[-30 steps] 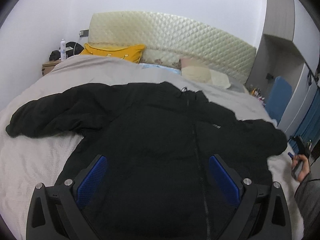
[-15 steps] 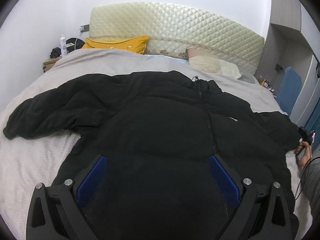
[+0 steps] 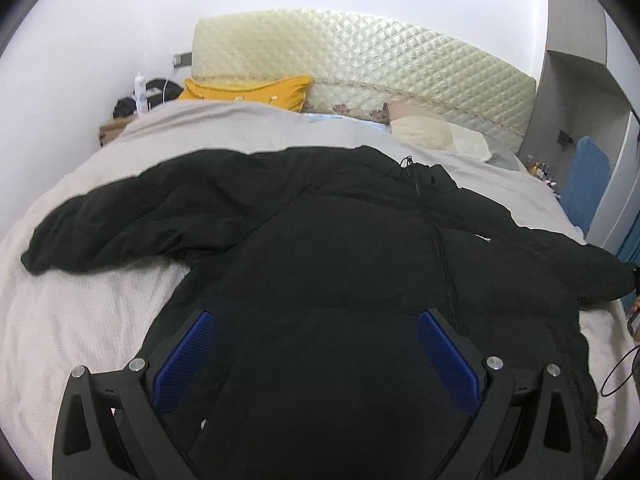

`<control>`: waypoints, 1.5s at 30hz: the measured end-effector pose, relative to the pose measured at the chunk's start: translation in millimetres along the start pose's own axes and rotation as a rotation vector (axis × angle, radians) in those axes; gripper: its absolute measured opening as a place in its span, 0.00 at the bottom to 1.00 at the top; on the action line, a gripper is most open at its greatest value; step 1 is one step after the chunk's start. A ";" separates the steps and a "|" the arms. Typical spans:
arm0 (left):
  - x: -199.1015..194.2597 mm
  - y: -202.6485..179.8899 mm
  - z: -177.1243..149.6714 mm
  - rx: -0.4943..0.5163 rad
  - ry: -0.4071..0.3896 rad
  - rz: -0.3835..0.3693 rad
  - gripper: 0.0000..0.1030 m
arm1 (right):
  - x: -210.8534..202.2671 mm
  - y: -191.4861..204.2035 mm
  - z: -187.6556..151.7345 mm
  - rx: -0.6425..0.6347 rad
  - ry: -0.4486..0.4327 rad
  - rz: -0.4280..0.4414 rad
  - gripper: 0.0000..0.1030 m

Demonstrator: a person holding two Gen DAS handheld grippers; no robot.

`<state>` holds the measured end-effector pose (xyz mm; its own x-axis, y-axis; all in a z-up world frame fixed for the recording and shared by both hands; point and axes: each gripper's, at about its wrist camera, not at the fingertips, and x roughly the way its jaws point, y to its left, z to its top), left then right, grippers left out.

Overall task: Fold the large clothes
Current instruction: 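Lift the sleeve with the right gripper and fold it across the jacket body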

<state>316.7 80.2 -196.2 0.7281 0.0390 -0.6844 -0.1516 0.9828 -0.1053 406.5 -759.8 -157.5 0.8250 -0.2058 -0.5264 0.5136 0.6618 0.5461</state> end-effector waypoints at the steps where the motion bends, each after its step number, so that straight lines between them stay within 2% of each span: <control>1: -3.6 4.2 -1.1 -0.010 -0.002 0.002 1.00 | -6.6 1.0 1.4 -0.011 0.000 -0.006 0.04; 4: -13.6 9.9 -1.8 -0.004 -0.024 0.021 1.00 | -28.4 5.6 6.0 -0.009 -0.009 -0.012 0.04; 10: -26.8 16.6 2.1 0.005 -0.044 0.016 1.00 | -80.2 58.5 23.4 -0.085 -0.048 0.036 0.04; 16: -47.4 18.1 -4.2 0.027 -0.068 -0.012 1.00 | -146.7 148.2 34.4 -0.206 -0.098 0.154 0.04; 21: -65.4 21.2 -10.7 0.045 -0.084 -0.040 1.00 | -203.6 236.7 15.0 -0.359 -0.132 0.242 0.04; 26: -75.6 26.8 -12.7 0.042 -0.096 -0.056 1.00 | -248.8 326.6 -34.4 -0.510 -0.145 0.318 0.05; 32: -85.0 38.2 -15.4 0.035 -0.116 -0.077 1.00 | -274.2 410.6 -109.8 -0.656 -0.115 0.425 0.06; 35: -88.3 39.6 -14.3 0.064 -0.126 -0.075 1.00 | -271.3 438.8 -148.6 -0.673 -0.072 0.489 0.07; 39: -95.3 36.5 -13.8 0.138 -0.183 -0.029 1.00 | -260.3 471.4 -211.2 -0.746 -0.018 0.562 0.10; 42: -91.3 46.7 -11.3 0.111 -0.167 -0.057 1.00 | -247.1 489.5 -267.2 -0.800 0.057 0.616 0.10; 45: -87.1 59.1 -8.6 0.089 -0.167 -0.041 1.00 | -225.0 496.6 -318.4 -0.820 0.162 0.655 0.10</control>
<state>238.5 133.3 -149.0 0.8343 0.0211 -0.5510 -0.0656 0.9960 -0.0613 400.9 -155.3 24.6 0.8105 0.4255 -0.4026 -0.3856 0.9049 0.1801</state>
